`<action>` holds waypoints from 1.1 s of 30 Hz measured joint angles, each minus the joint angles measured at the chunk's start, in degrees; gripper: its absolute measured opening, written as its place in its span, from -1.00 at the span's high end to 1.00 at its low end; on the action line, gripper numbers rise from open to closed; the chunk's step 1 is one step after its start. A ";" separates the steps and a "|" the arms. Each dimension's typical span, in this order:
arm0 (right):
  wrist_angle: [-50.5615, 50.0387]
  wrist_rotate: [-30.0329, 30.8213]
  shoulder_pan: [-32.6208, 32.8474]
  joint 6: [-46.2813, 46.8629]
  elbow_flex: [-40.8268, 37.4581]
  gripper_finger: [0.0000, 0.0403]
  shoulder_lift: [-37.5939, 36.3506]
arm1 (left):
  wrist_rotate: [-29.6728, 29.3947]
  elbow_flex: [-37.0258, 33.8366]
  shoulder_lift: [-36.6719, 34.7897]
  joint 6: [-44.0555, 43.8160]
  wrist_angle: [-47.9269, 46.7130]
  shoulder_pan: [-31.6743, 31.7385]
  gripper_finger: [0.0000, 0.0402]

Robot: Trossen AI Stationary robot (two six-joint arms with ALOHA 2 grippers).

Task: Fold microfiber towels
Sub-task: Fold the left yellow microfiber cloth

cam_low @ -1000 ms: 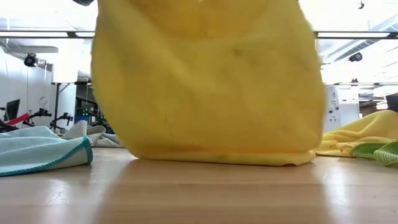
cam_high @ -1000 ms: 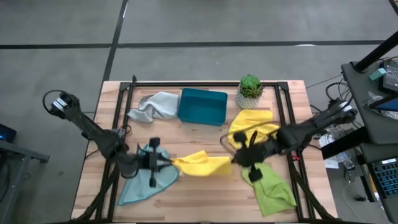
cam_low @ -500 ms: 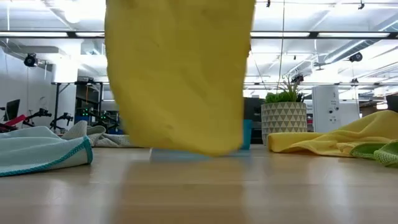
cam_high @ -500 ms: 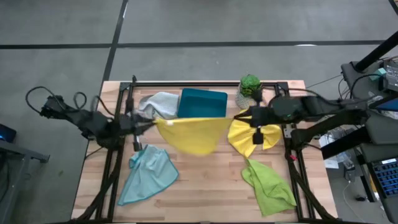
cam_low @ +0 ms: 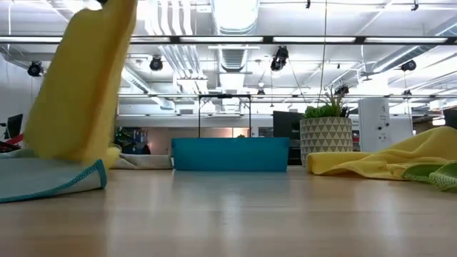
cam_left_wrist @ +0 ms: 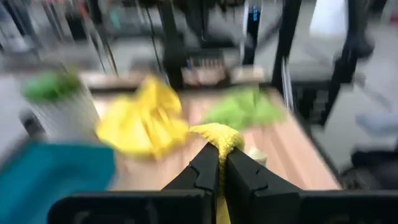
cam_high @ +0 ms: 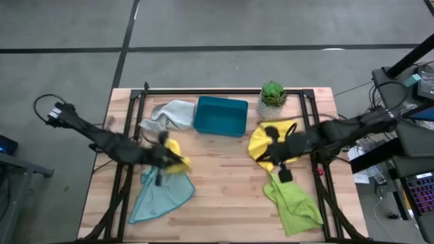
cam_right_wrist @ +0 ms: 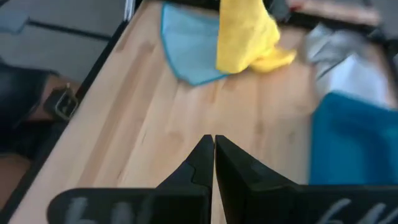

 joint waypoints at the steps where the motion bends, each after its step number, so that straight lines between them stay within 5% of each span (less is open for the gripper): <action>1: 1.51 0.01 0.77 0.64 -1.68 0.96 0.68 | 0.02 -0.06 1.71 -1.65 -0.43 -0.67 1.00; 8: 19.71 0.15 2.78 2.57 -14.06 0.96 7.10 | -0.03 0.79 10.25 -10.31 0.10 -4.54 1.00; 16: 41.63 6.12 1.54 7.72 -19.52 0.90 22.82 | -0.97 2.64 11.02 -13.07 0.22 -5.17 1.00; 33: 60.95 7.21 -4.11 6.06 1.28 0.00 51.29 | -6.36 3.18 3.87 -11.02 0.44 -5.17 1.00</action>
